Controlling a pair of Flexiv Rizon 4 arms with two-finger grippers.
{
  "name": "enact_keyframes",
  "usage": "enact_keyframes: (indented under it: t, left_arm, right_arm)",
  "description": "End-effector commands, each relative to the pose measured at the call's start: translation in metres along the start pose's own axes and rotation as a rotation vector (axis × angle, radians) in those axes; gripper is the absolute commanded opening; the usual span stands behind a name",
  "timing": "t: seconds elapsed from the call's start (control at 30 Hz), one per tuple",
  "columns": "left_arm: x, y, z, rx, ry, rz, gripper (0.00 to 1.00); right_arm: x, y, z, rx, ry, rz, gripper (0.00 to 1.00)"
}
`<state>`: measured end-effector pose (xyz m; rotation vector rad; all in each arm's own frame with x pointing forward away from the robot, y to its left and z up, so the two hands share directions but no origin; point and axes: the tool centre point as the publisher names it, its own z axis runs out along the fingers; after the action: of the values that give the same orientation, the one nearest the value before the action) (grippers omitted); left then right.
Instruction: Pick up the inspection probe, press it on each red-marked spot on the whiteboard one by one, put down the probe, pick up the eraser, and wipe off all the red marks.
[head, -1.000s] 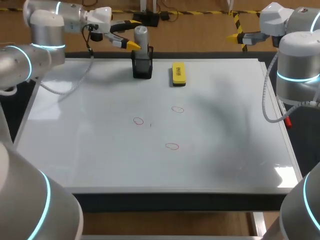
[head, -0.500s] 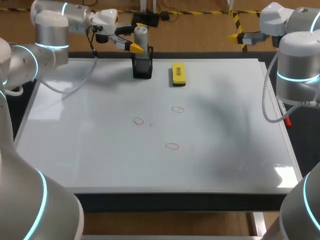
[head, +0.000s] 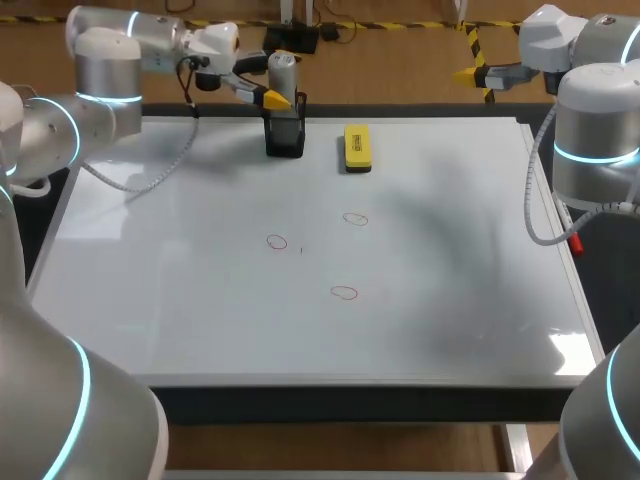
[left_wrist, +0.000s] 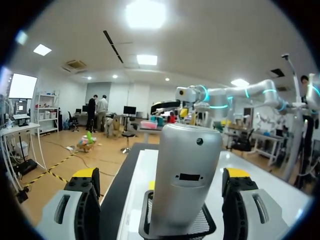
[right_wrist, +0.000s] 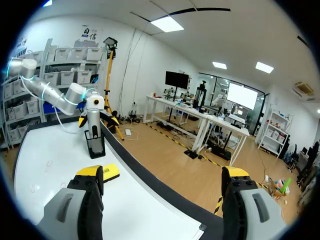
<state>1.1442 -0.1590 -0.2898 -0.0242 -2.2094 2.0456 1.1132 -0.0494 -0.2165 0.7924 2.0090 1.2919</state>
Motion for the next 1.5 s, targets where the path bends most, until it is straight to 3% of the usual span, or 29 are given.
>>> enact_keyframes:
  t: [0.03, 0.27, 0.3, 0.33, 0.37, 0.4, 0.43, 0.47, 0.97, 1.5]
  left_arm:
    - [0.004, -0.002, 0.003, -0.009, -0.01, 0.001, 1.0]
    - [0.009, -0.003, 0.003, 0.001, -0.021, 0.004, 1.0]
    - [0.01, -0.003, 0.003, 0.003, -0.022, 0.005, 0.92]
    - [0.011, -0.004, 0.002, 0.004, -0.023, 0.007, 0.76]
    - [0.012, -0.004, 0.002, 0.005, -0.023, 0.008, 0.49]
    - [0.012, -0.004, 0.001, 0.006, -0.023, 0.01, 0.35]
    - [0.013, -0.004, 0.0, 0.005, -0.024, 0.011, 0.12]
    - [0.013, -0.004, -0.001, 0.003, -0.024, 0.013, 0.0]
    - [0.029, -0.024, -0.002, -0.003, -0.027, 0.078, 0.0]
    - [0.04, -0.065, 0.003, 0.027, -0.052, 0.075, 0.0]
  right_arm:
    - [0.0, 0.0, 0.0, 0.002, 0.001, 0.0, 1.0]
    - [0.0, 0.0, 0.0, 0.002, 0.001, 0.0, 1.0]
    - [0.0, 0.0, 0.0, 0.002, 0.001, 0.0, 1.0]
    - [0.0, 0.0, 0.0, 0.002, 0.001, 0.0, 1.0]
    - [0.0, 0.0, 0.0, 0.002, 0.001, 0.0, 1.0]
    - [0.0, 0.0, 0.0, 0.002, 0.001, 0.0, 1.0]
    - [0.0, 0.0, 0.0, 0.002, 0.001, 0.0, 1.0]
    - [0.0, 0.0, 0.0, 0.002, 0.001, 0.0, 1.0]
    - [0.0, 0.0, 0.0, 0.002, 0.001, 0.0, 1.0]
    - [0.0, 0.0, 0.0, 0.002, 0.001, 0.0, 1.0]
